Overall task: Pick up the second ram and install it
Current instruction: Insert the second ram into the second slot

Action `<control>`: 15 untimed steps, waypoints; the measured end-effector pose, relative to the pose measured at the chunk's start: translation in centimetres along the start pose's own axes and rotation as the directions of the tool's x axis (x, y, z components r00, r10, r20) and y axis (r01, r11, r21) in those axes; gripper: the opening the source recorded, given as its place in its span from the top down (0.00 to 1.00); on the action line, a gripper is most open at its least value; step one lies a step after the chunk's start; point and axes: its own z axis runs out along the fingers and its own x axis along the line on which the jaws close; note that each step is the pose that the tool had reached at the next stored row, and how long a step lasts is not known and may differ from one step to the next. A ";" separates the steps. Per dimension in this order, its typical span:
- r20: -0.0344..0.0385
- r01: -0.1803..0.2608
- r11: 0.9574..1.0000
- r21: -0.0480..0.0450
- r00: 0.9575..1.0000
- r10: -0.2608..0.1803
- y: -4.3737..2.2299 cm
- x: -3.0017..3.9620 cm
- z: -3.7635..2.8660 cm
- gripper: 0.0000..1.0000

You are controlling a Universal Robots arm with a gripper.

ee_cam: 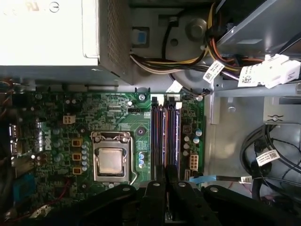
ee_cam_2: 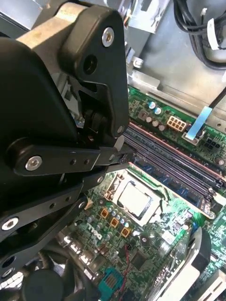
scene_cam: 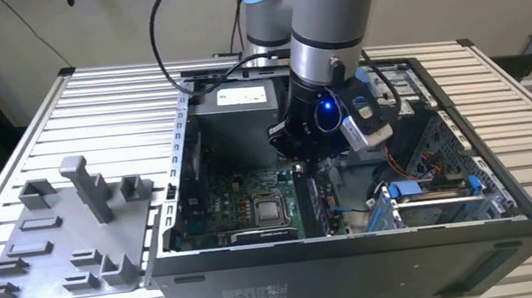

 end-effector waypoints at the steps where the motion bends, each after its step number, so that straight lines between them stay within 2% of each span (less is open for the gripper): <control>1: 0.000 -0.005 1.000 0.000 1.000 0.005 -0.01 0.00 0.18 0.87; 6: -0.001 -0.027 1.000 0.000 1.000 0.027 -0.05 0.05 1.09 0.87; 15: -0.001 -0.027 1.000 0.001 1.000 0.027 -0.08 0.12 2.24 0.87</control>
